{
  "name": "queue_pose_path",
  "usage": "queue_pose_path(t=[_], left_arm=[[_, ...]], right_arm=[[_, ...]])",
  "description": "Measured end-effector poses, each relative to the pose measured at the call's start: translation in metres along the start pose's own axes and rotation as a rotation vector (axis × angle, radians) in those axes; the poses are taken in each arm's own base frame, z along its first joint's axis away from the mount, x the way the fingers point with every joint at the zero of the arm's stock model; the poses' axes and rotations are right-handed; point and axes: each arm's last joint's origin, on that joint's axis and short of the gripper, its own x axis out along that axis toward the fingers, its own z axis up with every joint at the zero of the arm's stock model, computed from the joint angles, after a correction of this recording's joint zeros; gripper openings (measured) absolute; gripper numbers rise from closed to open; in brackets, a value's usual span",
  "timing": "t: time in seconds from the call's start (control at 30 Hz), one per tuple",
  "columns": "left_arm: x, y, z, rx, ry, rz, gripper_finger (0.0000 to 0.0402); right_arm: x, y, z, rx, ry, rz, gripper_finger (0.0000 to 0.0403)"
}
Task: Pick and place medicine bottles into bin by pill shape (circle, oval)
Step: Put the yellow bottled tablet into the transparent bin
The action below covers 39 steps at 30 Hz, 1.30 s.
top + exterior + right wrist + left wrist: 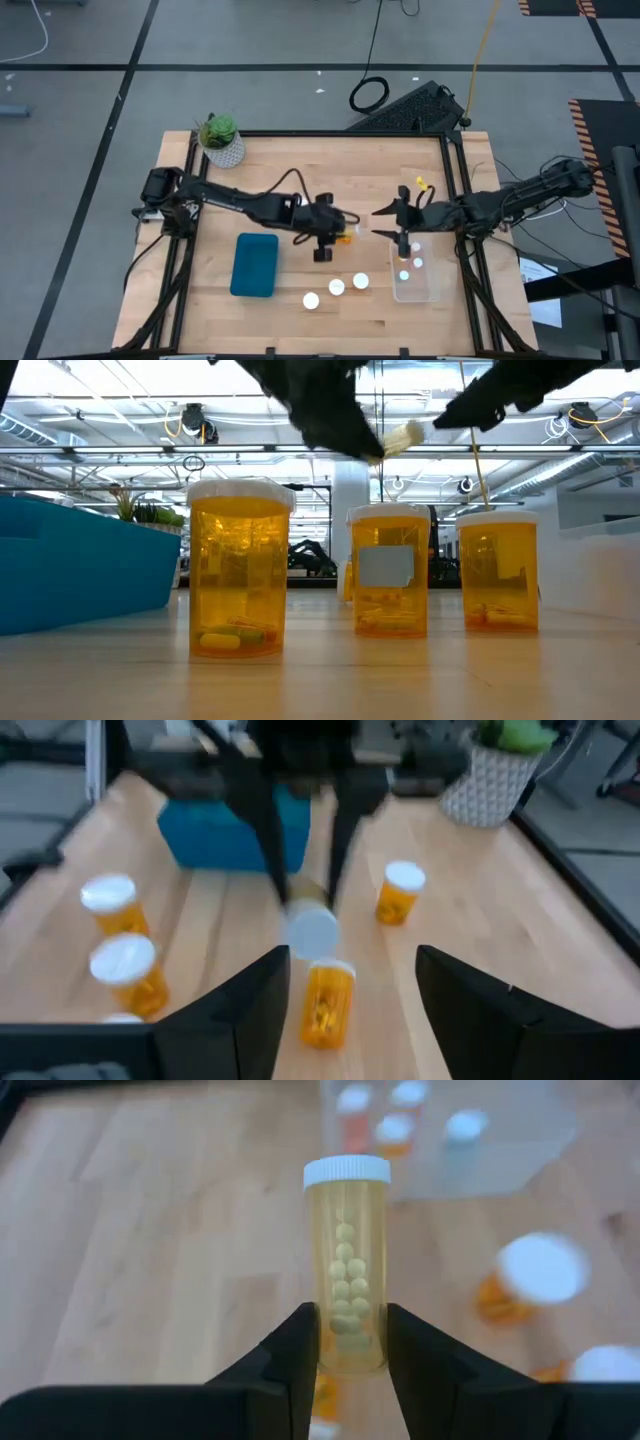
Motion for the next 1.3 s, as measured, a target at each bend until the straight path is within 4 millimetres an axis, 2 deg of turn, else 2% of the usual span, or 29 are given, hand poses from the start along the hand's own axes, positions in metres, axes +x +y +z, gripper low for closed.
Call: queue_pose_path(t=[0.23,0.4,0.6,0.73,0.9,1.1,1.3], left_arm=[[-0.003,-0.023,0.005,-0.028,-0.055,0.046,0.0104],[0.001,-0.035,-0.006,-0.066,-0.074,0.064,0.0109],[0.008,-0.044,-0.02,-0.113,-0.157,0.054,0.011],[0.008,-0.049,-0.021,-0.118,-0.205,0.042,0.011],[0.01,-0.048,-0.026,-0.11,-0.194,0.067,0.011],[0.01,-0.046,-0.024,-0.088,-0.207,0.073,0.0111],[0.01,-0.046,-0.024,-0.079,-0.208,0.076,0.0111]], right_arm=[[0.02,0.01,-0.006,0.009,0.037,0.099,0.0241],[0.026,0.02,-0.011,-0.028,0.062,0.138,0.0242],[0.03,0.023,-0.009,-0.03,0.032,0.159,0.0242],[0.036,0.025,-0.008,-0.029,0.006,0.161,0.0242],[0.045,0.026,-0.008,-0.027,-0.015,0.151,0.0242],[0.054,0.02,-0.006,0.001,-0.056,0.124,0.0213],[0.054,0.02,-0.006,-0.005,-0.049,0.13,0.017]])
